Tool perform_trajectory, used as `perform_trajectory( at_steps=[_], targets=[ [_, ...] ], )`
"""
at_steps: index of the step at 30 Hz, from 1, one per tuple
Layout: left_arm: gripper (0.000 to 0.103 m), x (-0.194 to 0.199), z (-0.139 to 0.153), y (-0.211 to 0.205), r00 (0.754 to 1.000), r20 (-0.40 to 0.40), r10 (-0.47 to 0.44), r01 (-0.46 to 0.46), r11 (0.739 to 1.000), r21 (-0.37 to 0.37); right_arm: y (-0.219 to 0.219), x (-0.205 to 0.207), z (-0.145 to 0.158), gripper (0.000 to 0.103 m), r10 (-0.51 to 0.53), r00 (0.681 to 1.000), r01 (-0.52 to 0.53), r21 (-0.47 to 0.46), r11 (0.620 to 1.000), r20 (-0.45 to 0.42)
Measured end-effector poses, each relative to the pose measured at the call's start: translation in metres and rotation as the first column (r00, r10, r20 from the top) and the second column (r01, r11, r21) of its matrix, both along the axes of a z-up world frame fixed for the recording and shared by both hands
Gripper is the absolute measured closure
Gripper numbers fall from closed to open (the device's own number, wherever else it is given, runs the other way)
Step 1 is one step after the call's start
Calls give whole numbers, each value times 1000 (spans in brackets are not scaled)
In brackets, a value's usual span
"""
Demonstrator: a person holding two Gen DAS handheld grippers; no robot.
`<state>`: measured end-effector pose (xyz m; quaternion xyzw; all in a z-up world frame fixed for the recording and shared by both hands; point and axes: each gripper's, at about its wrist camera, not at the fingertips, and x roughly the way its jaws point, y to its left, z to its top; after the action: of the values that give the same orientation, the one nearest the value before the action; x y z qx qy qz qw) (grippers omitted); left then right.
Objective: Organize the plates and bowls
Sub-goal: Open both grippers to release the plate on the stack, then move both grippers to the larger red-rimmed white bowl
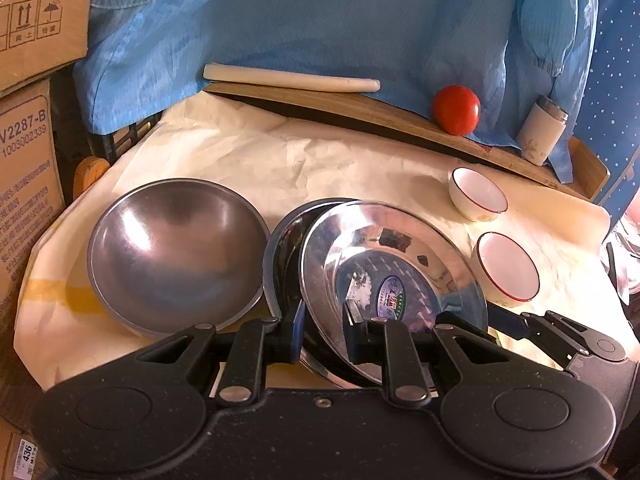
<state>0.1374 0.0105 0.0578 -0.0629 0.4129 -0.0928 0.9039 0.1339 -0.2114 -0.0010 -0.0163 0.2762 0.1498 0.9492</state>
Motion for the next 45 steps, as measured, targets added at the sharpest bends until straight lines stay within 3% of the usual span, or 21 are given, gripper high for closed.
perform_trajectory(
  at_steps=[4,11,17,25,35,40,45],
  targets=[
    [77,-5,6,1,999,41,18,-19,1000,20,10,-4,1,57,4,999,-1,-50,999,42],
    [65,-12,14,15,996,70,48,-47,999,-16,19,-6,0,46,14,998,-10,-68,998,59],
    [43,-19,19,33,989,102,105,-100,994,-49,12,-5,1,39,29,999,-29,-3,1000,46],
    [36,-24,21,52,981,119,151,-141,986,-86,2,-10,7,23,38,997,-44,76,996,68],
    [25,-17,26,31,986,149,77,-65,994,-88,-49,-20,19,9,-72,989,49,175,983,126],
    [14,0,26,4,988,155,11,1,997,-80,-85,-22,15,9,-186,979,165,203,965,87],
    [9,22,26,-32,985,157,-71,82,994,-67,-118,-19,6,9,-273,961,256,231,939,44]
  ],
)
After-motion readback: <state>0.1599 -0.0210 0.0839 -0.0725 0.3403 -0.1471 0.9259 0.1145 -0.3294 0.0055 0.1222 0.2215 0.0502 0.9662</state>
